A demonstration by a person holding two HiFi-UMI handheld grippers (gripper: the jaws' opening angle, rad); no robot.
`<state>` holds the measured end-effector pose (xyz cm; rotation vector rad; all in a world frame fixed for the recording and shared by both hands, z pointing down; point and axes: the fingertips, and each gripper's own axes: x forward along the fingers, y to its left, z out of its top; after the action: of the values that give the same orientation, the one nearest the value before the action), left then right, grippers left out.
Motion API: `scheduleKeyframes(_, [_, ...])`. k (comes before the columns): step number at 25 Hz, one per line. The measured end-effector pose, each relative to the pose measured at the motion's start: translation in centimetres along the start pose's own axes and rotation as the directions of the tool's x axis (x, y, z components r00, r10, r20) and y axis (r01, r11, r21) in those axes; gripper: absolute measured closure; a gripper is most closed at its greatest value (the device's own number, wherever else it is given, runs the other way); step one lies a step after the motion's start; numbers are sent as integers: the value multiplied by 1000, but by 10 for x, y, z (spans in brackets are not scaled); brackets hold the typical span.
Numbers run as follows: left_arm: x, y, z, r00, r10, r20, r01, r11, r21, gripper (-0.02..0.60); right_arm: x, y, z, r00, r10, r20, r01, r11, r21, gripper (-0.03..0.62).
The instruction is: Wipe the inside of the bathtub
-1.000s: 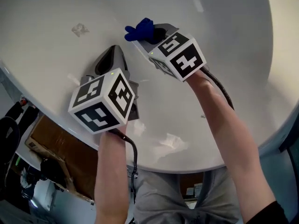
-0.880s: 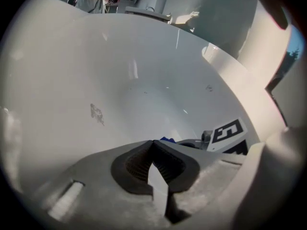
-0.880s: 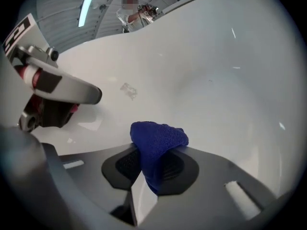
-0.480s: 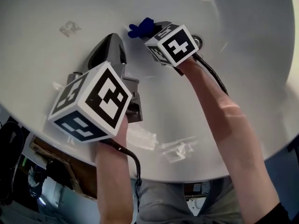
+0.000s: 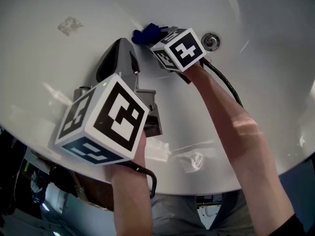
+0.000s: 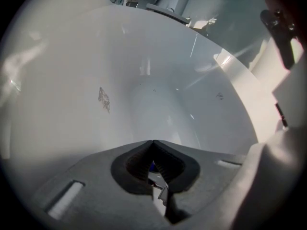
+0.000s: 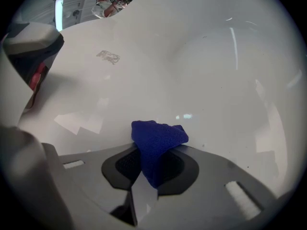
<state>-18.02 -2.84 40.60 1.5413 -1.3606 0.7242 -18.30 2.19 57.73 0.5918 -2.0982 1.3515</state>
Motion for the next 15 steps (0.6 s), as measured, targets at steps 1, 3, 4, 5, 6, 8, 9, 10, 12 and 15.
scheduleKeyframes(1, [-2,2,-2,1000,3,-2,-3,1000,1,578,1,2,-2,1000,6,0,-6,1000,4,520])
scheduleKeyframes(3, [-5,7,-5,1000,9,-6,-9,1000,-7,578,4,9,-6,1000,21,-1,-21,1000,11,520])
scheduleKeyframes(4, [-7,8,-5,1000,7,-7,-7,1000,-14,578,4,11,-6,1000,27,-2,-27,1000,14,520])
scheduleKeyframes(5, [-10,6,-3,1000,3,-7,-3,1000,-21,578,2,14,-5,999,33,-3,-33,999,16,520])
scheduleKeyframes(6, [-12,3,-1,1000,-2,-6,2,1000,-25,578,-1,16,-3,999,40,-5,-40,999,15,520])
scheduleKeyframes(8, [-13,-2,3,1000,-10,-1,10,1000,-22,578,-4,21,-1,999,53,-12,-53,999,7,520])
scheduleKeyframes(9, [-13,-3,4,1000,-11,1,11,1000,-19,578,-4,24,0,998,58,-16,-58,998,4,520])
scheduleKeyframes(10, [-14,-4,5,1000,-11,2,11,1000,-19,578,-5,28,0,998,64,-19,-64,998,3,520])
scheduleKeyframes(12, [-21,-6,8,1000,-11,6,12,999,-38,578,-12,40,2,997,78,-28,-78,997,1,522])
scheduleKeyframes(15, [-32,-12,9,1000,-16,15,17,996,-83,578,-24,52,2,994,96,-48,-97,995,-17,522])
